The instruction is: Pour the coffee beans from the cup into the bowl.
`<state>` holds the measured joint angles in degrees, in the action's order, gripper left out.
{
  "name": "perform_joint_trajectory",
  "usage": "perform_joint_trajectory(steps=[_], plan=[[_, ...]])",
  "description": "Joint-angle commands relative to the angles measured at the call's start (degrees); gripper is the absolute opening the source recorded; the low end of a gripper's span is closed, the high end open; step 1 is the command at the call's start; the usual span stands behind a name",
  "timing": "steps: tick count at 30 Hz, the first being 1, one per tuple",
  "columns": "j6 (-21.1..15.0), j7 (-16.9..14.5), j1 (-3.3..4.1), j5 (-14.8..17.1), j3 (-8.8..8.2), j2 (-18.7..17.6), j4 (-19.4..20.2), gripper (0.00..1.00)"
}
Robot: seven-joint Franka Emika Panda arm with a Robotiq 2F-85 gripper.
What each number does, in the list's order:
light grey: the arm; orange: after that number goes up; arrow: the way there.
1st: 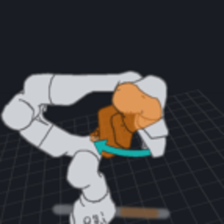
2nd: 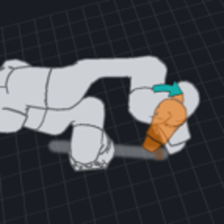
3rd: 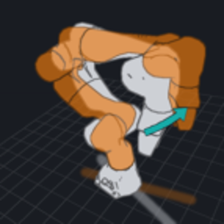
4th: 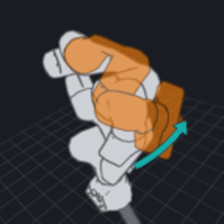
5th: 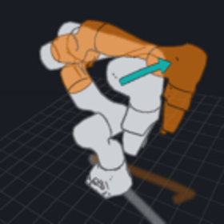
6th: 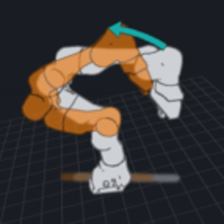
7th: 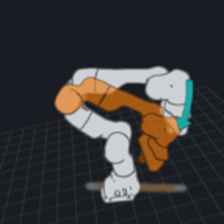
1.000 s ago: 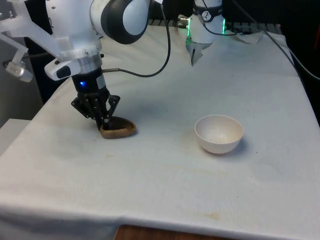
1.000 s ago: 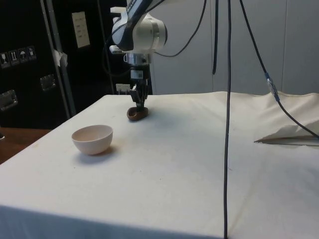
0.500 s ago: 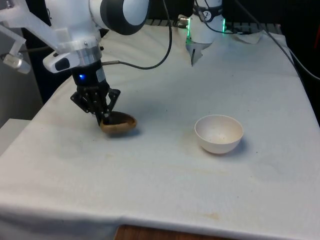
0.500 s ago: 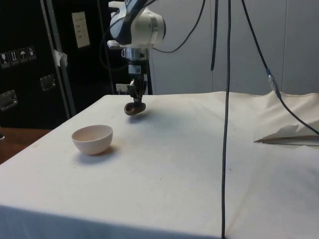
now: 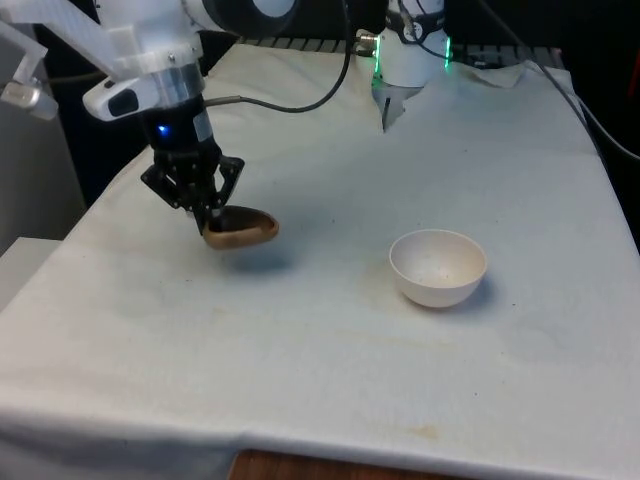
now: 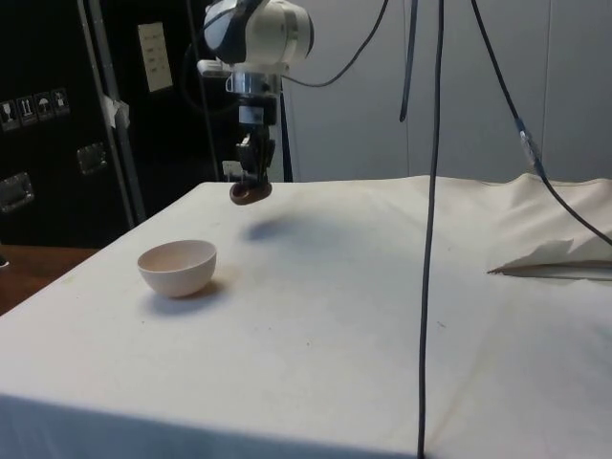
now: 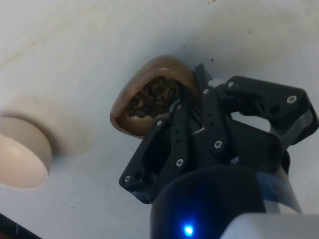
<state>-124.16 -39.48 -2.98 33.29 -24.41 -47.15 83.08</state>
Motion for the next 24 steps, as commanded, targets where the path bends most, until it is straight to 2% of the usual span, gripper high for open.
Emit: perform_joint_trajectory(steps=[1, 8, 9, 10, 12, 17, 18, 19, 24], plan=[[0.2, 0.6, 0.57, -0.4, -0.4, 0.7, 0.5, 0.0], [1.4, 1.3, 1.43, -0.5, -0.52, 2.3, 0.7, 0.0], [1.5, 0.7, 0.92, -0.1, -0.11, 1.7, 0.1, 0.0], [1.6, 1.4, 1.55, -0.6, -0.52, 2.5, 0.7, 0.0], [2.1, 1.8, 1.95, -0.9, -0.63, 3.3, 0.7, 0.0], [2.9, 3.0, 2.46, -2.3, -0.57, 4.9, 0.8, 0.0], [3.0, 2.6, 1.89, -1.9, -0.11, 4.4, 0.3, 0.0], [2.9, 3.2, 2.52, -2.5, -0.57, 5.1, 0.8, 0.0], [3.7, 4.7, 3.21, -4.2, -0.57, 6.6, 0.8, 0.0]])
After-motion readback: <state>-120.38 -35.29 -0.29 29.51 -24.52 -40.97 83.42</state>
